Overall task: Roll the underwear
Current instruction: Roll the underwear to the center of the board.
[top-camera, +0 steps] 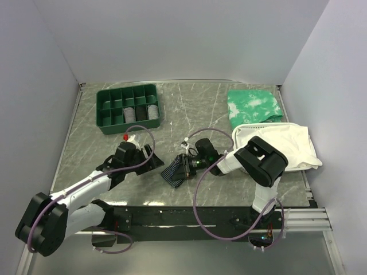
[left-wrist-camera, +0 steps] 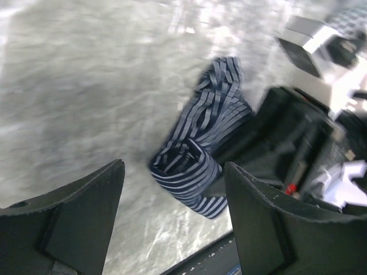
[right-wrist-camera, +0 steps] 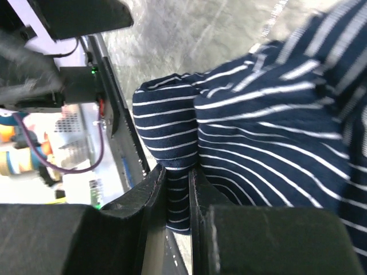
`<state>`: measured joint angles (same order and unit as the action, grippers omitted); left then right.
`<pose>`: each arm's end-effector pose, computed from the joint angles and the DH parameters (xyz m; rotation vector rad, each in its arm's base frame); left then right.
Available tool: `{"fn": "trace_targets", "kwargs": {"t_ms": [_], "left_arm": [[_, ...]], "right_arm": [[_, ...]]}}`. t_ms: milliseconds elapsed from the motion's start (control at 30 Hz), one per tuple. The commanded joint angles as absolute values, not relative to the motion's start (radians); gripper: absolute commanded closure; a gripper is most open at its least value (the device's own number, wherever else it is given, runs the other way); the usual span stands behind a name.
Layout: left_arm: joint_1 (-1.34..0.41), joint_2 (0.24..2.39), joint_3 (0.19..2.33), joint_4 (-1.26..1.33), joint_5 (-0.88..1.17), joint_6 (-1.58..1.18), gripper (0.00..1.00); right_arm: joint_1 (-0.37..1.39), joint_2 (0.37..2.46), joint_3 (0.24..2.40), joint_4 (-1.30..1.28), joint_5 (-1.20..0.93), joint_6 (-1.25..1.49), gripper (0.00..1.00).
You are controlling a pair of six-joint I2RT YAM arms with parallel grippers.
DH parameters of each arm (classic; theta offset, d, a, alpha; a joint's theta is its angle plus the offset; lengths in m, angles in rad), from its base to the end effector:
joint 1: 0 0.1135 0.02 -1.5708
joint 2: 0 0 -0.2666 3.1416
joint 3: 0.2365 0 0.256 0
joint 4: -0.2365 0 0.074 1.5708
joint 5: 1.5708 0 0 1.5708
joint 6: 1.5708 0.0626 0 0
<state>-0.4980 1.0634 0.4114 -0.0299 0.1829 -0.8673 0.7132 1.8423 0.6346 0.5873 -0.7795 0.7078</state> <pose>0.1966 -0.1198 0.1577 -0.3391 2.3888 -0.8957 0.2226 0.2508 0.0901 -0.5203 2.4294 1.5726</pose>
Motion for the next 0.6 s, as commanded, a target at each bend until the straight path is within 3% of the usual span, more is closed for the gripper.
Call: {"fn": "trace_targets", "kwargs": {"t_ms": [0, 567], "left_arm": [[-0.509, 1.042, 0.362, 0.146, 0.284, -0.874, 0.24], [-0.618, 1.146, 0.308, 0.196, 0.146, -1.012, 0.24]], "right_arm": [[0.677, 1.897, 0.627, 0.537, -0.799, 0.730, 0.88], [0.661, 1.962, 0.684, 0.517, -0.815, 0.759, 0.85]]}}
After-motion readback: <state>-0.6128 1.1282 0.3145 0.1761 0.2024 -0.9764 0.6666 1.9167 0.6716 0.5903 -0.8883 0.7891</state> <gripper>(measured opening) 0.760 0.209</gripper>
